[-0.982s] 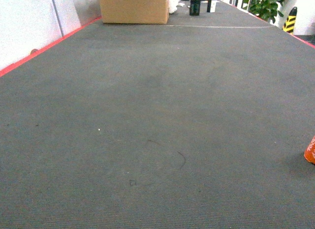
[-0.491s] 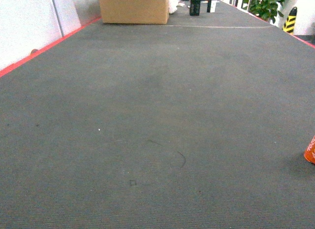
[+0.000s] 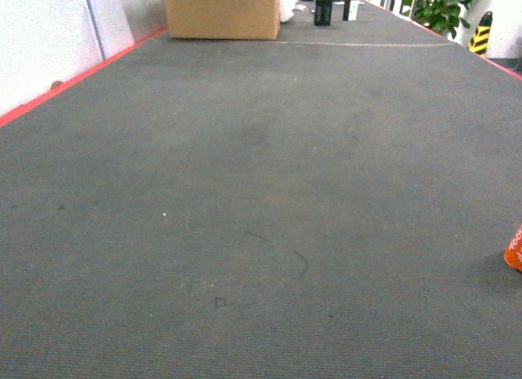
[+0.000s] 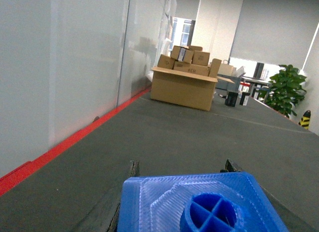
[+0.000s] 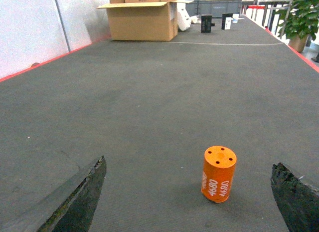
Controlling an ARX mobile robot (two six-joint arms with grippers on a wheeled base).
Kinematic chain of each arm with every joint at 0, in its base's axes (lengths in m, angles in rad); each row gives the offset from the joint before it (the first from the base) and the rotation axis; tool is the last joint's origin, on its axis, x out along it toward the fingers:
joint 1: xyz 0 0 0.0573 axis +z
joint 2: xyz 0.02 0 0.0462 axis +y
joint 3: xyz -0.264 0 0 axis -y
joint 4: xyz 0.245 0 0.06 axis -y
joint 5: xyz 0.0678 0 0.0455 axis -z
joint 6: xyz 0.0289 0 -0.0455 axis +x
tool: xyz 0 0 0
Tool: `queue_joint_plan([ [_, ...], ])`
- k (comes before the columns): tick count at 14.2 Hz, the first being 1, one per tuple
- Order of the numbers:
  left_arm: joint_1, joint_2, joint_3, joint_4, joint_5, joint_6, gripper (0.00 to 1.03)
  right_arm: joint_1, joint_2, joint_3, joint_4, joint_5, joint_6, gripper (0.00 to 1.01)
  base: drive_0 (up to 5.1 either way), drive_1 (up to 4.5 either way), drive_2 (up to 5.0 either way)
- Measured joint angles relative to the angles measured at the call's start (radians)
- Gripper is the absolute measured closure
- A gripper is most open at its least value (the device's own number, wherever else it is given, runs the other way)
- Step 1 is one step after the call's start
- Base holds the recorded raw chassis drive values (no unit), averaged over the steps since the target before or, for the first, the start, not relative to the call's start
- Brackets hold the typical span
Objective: Sort blue parts and orange caps into right shelf containers
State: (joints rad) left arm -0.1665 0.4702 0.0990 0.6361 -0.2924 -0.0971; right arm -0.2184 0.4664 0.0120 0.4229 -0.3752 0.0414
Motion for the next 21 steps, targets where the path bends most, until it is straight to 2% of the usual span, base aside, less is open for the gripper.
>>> queue_joint_plan([
  [3, 0.000, 0.000, 0.000, 0.000, 0.000, 0.000, 0.59, -0.019, 0.328, 0.000, 0.316, 0.003, -0.034, 0.03, 0.0, 0.00, 0.0],
  [7, 0.000, 0.000, 0.000, 0.000, 0.000, 0.000, 0.59, -0.009, 0.644, 0.044, 0.569, 0.044, -0.066, 0.03, 0.0, 0.00, 0.0],
  [12, 0.000, 0.000, 0.000, 0.000, 0.000, 0.000, 0.59, 0.052, 0.843, 0.110, 0.692, 0.105, -0.089, 0.03, 0.0, 0.00, 0.0],
  [13, 0.000, 0.000, 0.000, 0.000, 0.000, 0.000, 0.59, 0.082, 0.908, 0.138, 0.724, 0.128, -0.097, 0.03, 0.0, 0.00, 0.0],
  [21, 0.000, 0.000, 0.000, 0.000, 0.000, 0.000, 0.59, 0.134, 1.110, 0.284, 0.767, 0.222, -0.129, 0.03, 0.0, 0.00, 0.0],
])
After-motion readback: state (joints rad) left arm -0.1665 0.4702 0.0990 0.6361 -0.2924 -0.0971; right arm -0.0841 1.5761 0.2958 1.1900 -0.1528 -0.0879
